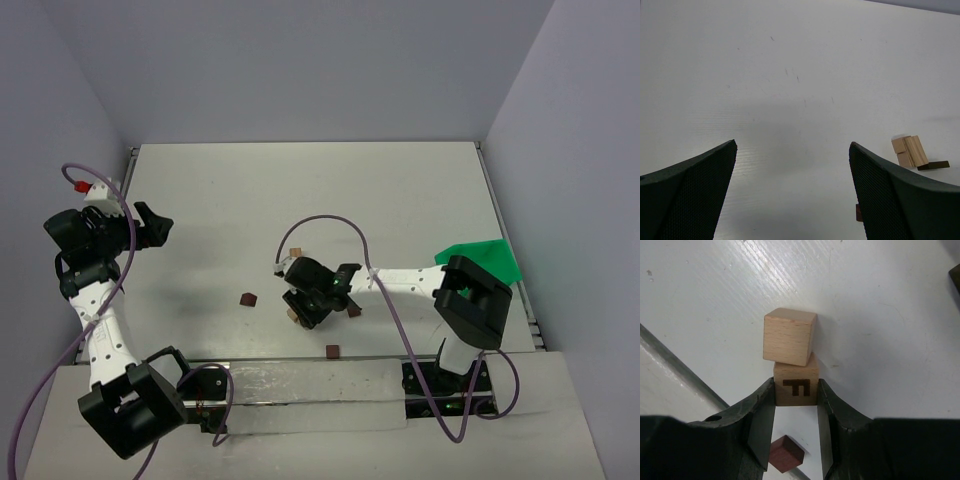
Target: Build the wood block tower
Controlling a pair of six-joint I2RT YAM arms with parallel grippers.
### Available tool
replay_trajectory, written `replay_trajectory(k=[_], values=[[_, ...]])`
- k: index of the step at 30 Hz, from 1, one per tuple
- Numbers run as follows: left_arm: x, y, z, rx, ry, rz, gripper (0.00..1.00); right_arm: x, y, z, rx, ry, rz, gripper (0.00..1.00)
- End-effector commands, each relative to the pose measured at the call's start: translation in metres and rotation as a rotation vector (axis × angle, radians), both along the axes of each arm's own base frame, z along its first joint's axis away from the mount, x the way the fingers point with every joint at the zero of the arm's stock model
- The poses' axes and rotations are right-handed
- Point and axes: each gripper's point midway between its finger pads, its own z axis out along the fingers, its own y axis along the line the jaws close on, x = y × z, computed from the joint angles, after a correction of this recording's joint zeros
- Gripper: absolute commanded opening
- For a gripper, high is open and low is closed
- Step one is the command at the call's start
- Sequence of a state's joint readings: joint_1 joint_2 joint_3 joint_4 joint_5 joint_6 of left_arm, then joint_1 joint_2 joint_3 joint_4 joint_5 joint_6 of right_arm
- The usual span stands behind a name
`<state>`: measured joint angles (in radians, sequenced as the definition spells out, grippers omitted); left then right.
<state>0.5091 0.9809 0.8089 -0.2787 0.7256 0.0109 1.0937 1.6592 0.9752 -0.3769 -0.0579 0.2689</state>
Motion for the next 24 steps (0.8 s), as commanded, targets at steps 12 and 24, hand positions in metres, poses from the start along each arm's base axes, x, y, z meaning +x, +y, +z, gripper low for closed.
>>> replay_trajectory(k=[12,24], values=[[0.008,0.002,0.011,0.027,-0.041,0.000,0.99,0.025,0.020,-0.004,-0.041,-0.194,-0.071,0.00],[0.009,0.001,0.013,0.029,-0.045,-0.004,0.99,0.028,0.034,0.003,-0.022,-0.242,-0.032,0.00]])
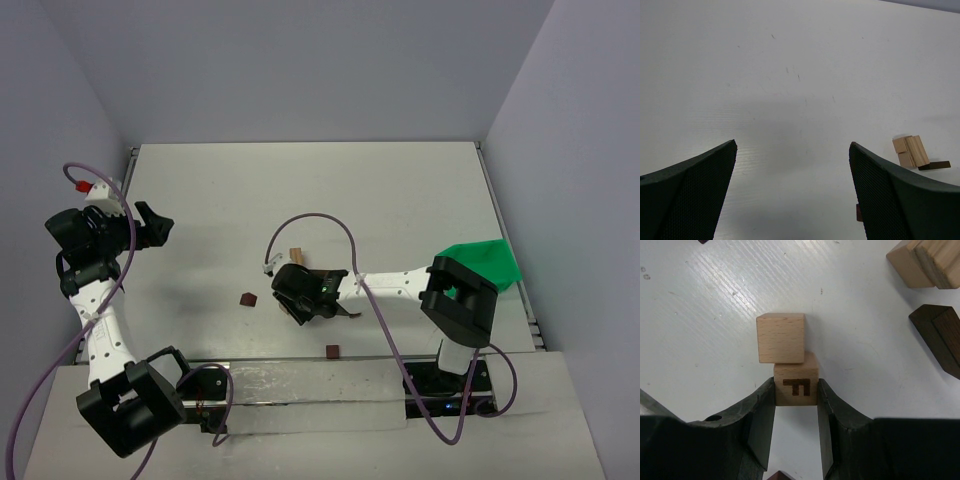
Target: Build the wood block tower
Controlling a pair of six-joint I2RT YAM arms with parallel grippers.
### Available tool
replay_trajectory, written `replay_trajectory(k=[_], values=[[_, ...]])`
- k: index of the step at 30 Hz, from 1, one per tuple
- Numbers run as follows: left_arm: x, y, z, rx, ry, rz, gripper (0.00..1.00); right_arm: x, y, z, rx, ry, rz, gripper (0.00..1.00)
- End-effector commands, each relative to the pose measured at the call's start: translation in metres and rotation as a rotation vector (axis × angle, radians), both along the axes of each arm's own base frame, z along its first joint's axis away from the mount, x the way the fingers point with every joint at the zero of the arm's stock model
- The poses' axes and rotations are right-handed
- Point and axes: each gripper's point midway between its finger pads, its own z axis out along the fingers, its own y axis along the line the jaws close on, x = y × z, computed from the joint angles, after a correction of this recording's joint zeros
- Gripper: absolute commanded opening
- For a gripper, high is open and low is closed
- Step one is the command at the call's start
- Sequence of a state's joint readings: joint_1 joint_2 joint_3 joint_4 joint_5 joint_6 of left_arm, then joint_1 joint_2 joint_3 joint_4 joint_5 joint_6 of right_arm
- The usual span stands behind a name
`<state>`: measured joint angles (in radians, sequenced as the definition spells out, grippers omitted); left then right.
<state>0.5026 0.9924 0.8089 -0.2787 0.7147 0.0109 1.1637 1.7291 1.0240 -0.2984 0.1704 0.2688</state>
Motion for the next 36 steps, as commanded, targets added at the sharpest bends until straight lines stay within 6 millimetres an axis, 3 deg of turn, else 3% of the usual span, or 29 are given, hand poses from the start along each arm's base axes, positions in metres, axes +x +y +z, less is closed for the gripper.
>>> replay_trajectory(k=[1,7,11,15,18,22,25,29,34,36], values=[[0.007,0.001,0.017,0.030,-0.058,-0.008,0.99,0.002,0.014,0.004,0.009,-0.039,0.013,0.00],[0.007,0.001,0.015,0.029,-0.053,-0.006,0.99,-0.004,0.017,0.003,0.010,-0.028,0.019,0.03],[0.007,0.000,0.015,0.028,-0.053,-0.008,0.99,-0.003,0.018,0.003,0.010,-0.040,0.023,0.15],[0.006,0.001,0.015,0.028,-0.053,-0.008,0.99,-0.002,0.018,0.004,0.008,-0.044,0.021,0.20],[0.006,0.000,0.015,0.029,-0.053,-0.007,0.99,-0.001,0.018,0.003,0.003,-0.049,0.021,0.32],[0.006,0.000,0.015,0.028,-0.052,-0.008,0.99,0.000,0.019,0.004,0.001,-0.053,0.019,0.35],[0.006,0.001,0.015,0.028,-0.052,-0.007,0.99,0.001,0.020,0.004,-0.001,-0.055,0.018,0.48],[0.006,0.000,0.016,0.029,-0.055,-0.008,0.99,0.002,0.020,0.005,0.003,-0.061,0.019,0.57],[0.005,-0.001,0.015,0.029,-0.056,-0.009,0.99,0.003,0.022,0.014,0.026,-0.073,0.024,0.82],[0.005,0.000,0.016,0.032,-0.058,-0.005,0.99,0.003,0.025,0.022,0.047,-0.077,0.031,0.96]])
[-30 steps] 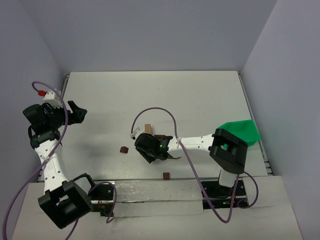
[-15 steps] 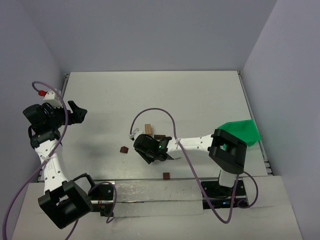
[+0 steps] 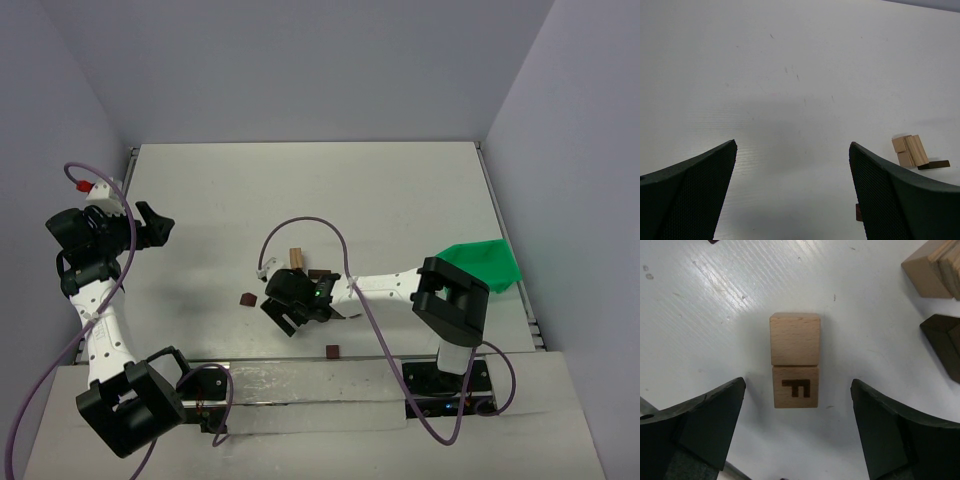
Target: Build the wood block tower
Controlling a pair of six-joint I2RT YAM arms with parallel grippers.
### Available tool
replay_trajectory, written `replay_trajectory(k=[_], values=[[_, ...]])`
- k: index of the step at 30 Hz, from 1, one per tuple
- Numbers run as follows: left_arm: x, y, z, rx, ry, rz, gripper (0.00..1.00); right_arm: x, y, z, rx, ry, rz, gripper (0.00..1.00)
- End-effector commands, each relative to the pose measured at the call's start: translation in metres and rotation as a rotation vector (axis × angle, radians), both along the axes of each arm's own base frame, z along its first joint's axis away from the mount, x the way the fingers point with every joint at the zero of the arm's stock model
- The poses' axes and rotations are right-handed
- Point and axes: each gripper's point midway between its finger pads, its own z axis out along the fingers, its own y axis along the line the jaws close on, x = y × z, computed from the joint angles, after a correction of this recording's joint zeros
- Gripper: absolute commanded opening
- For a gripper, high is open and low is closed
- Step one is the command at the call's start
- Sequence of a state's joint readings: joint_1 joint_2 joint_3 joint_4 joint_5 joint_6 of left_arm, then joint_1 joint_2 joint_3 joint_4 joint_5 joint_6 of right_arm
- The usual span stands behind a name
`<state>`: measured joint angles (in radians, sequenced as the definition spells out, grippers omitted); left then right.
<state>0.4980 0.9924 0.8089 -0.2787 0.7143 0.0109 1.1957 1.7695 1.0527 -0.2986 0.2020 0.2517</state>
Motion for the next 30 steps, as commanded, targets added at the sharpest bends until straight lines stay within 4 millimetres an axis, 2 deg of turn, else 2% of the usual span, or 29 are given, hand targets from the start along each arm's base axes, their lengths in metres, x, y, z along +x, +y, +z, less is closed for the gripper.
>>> replay_trajectory(k=[1,3,5,7,10,11,14,15,16,17,18,20,22,23,25,27,30], values=[[0.005,0.002,0.017,0.034,-0.060,0.002,0.99,0.006,0.019,0.033,0.093,-0.053,0.007,0.97],[0.004,0.001,0.019,0.036,-0.066,0.004,0.99,0.007,0.025,0.053,0.144,-0.069,0.020,1.00],[0.002,-0.001,0.024,0.006,-0.064,0.016,0.99,0.008,0.034,0.081,0.202,-0.090,0.042,1.00],[0.000,-0.003,0.029,0.008,-0.068,0.008,0.99,0.011,0.037,0.103,0.222,-0.114,0.051,1.00],[-0.003,-0.009,0.035,0.005,-0.066,-0.025,0.99,0.021,0.036,0.146,0.257,-0.187,0.059,1.00],[-0.005,-0.011,0.038,-0.001,-0.058,-0.032,0.99,0.027,0.034,0.156,0.261,-0.201,0.056,1.00],[-0.007,-0.015,0.042,0.009,-0.050,-0.056,0.99,0.044,0.024,0.203,0.291,-0.269,0.043,1.00],[-0.008,-0.019,0.042,0.009,-0.036,-0.064,0.99,0.058,0.014,0.225,0.315,-0.299,0.014,1.00],[-0.010,-0.025,0.041,0.004,-0.023,-0.081,0.99,0.062,0.009,0.230,0.313,-0.303,0.005,1.00],[-0.011,-0.037,0.037,0.012,0.008,-0.103,0.99,0.088,-0.010,0.248,0.322,-0.325,-0.054,1.00],[-0.011,-0.046,0.033,0.024,0.034,-0.117,0.98,0.097,-0.019,0.255,0.318,-0.333,-0.068,1.00],[-0.011,-0.062,0.024,0.049,0.077,-0.138,0.96,0.134,-0.058,0.262,0.296,-0.364,-0.162,1.00],[-0.015,-0.088,0.012,0.083,0.131,-0.180,0.95,0.166,-0.108,0.261,0.288,-0.372,-0.286,1.00],[-0.016,-0.098,0.009,0.101,0.136,-0.202,0.95,0.165,-0.108,0.261,0.298,-0.362,-0.278,1.00],[-0.029,-0.135,-0.017,0.115,0.248,-0.276,0.95,0.176,-0.150,0.253,0.306,-0.345,-0.376,1.00],[-0.050,-0.172,-0.044,0.157,0.335,-0.394,0.95,0.180,-0.177,0.244,0.292,-0.348,-0.444,1.00],[-0.070,-0.201,-0.064,0.243,0.393,-0.495,0.98,0.178,-0.204,0.229,0.265,-0.369,-0.522,1.00]])
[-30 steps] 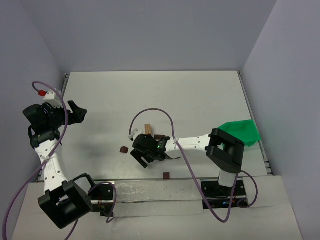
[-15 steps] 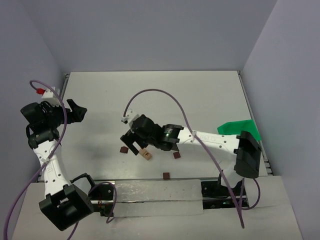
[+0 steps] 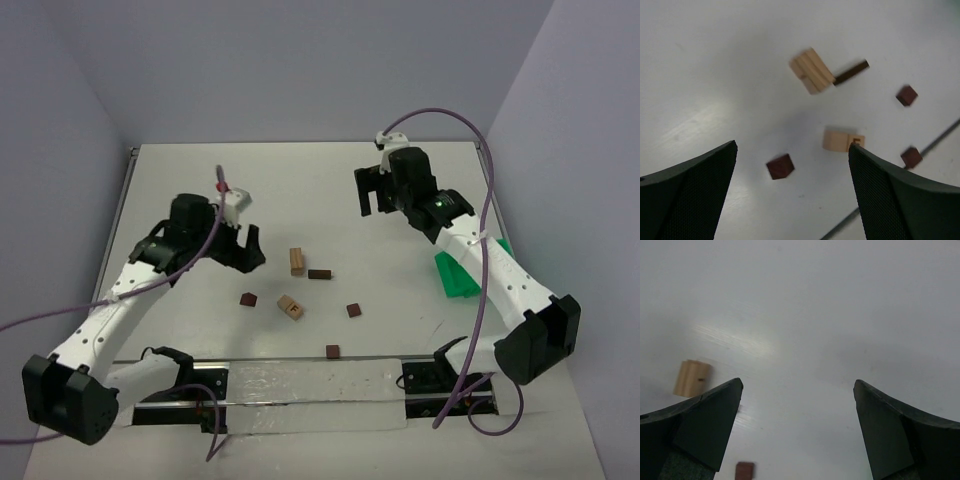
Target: Build the wood block tower
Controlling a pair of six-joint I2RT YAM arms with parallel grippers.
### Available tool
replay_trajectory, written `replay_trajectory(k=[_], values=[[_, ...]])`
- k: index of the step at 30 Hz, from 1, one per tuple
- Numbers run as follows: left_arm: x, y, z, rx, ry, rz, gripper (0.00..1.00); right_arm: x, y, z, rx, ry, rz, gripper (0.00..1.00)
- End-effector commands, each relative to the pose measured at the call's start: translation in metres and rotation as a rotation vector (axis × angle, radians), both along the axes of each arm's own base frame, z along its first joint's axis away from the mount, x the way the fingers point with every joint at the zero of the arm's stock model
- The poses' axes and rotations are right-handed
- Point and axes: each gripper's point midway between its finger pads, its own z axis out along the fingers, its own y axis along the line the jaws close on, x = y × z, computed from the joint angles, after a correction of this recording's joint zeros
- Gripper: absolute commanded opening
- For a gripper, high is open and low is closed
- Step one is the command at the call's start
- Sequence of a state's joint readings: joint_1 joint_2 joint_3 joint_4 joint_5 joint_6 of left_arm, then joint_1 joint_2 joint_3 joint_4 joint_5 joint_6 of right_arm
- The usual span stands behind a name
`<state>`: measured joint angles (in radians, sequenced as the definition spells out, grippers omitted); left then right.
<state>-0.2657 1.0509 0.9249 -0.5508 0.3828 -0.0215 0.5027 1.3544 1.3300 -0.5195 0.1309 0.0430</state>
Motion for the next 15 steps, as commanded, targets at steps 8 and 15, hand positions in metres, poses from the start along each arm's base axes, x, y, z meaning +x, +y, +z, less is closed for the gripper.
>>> replay_trajectory(k=[8,15], values=[[-0.061,-0.068,-0.074,0.251,0.252,-0.215,0.97,-0.011,-0.045,-0.035,0.017,0.043,-0.132,1.00],[-0.069,-0.088,-0.085,0.278,0.299,-0.243,0.99,-0.007,-0.045,-0.053,0.001,0.086,-0.142,1.00]])
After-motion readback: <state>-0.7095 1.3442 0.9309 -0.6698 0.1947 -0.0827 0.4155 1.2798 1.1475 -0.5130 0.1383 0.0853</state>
